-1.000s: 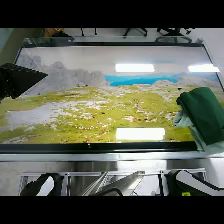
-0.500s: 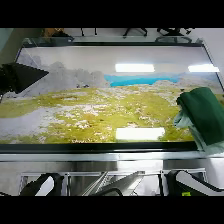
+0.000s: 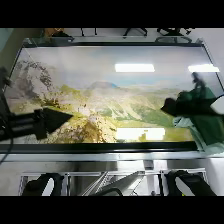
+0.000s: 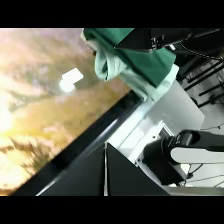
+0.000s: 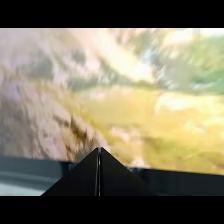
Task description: Fold the shirts.
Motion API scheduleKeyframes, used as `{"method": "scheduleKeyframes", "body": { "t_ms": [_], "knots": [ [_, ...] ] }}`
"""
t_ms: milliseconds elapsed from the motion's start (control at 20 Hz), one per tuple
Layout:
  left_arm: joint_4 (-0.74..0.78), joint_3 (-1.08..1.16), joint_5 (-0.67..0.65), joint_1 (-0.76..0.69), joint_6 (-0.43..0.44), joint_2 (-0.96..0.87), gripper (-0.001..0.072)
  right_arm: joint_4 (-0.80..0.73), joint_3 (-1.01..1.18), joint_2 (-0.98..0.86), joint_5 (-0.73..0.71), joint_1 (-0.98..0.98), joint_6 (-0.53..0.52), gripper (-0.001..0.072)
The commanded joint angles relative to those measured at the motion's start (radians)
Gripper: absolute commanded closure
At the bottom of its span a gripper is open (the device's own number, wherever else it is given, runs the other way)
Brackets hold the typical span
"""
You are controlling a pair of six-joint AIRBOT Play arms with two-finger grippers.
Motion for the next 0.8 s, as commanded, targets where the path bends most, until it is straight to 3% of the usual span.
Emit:
{"method": "scheduleKeyframes", "body": {
  "t_ms": [0,150,400,750],
  "knots": [
    [0.037,-0.243,0.1,-0.102,-0.043,0.134,0.0693,-0.005,-0.207,0.079,-0.098,0.172,0.027,0.0694],
    [0.036,-0.328,0.146,-0.156,-0.05,0.185,0.0692,0.004,-0.218,0.079,-0.076,0.199,0.027,0.0694],
    [0.035,-0.381,0.198,-0.193,-0.051,0.224,0.069,0.024,-0.218,0.079,0.102,0.199,0.027,0.0694],
    [0.036,-0.392,0.208,-0.192,-0.05,0.3,0.069,0.025,-0.218,0.079,0.113,0.199,0.027,0.0694]
  ]
}}
